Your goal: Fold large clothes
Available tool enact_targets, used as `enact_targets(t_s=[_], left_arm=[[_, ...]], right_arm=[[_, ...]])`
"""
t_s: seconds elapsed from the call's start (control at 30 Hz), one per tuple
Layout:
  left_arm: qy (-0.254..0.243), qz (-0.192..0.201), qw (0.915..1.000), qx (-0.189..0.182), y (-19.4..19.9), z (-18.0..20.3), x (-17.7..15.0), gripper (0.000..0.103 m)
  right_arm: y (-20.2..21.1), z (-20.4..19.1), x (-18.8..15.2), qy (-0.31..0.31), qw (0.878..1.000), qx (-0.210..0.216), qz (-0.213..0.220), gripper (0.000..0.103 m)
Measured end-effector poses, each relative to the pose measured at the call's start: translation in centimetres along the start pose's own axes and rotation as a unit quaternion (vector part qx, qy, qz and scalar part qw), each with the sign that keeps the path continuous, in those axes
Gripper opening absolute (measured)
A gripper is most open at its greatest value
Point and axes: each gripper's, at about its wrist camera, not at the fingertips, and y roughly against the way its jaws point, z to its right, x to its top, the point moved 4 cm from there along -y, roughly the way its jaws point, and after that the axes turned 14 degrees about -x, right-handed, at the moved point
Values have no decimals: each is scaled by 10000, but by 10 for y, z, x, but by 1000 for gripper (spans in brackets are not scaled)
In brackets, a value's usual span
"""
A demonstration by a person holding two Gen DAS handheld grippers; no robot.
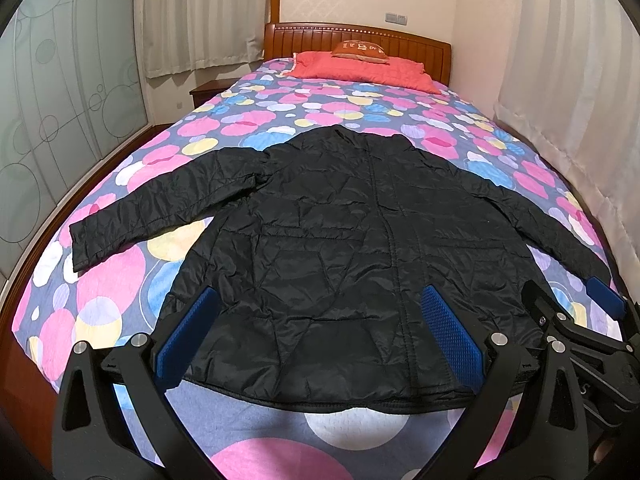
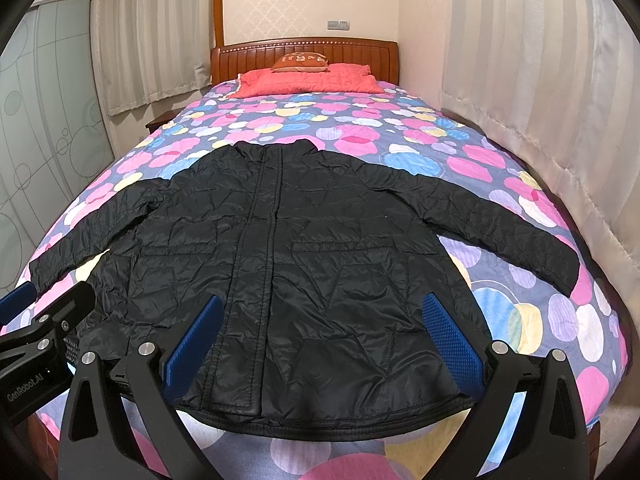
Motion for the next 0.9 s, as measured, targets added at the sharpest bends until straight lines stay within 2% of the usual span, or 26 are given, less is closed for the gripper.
enact_targets(t_s=[0.9], left_arm=[[6, -26, 10000, -5, -1, -2, -1, 101]], right_arm=[[-1, -1, -2, 3, 10000, -7, -5, 99]])
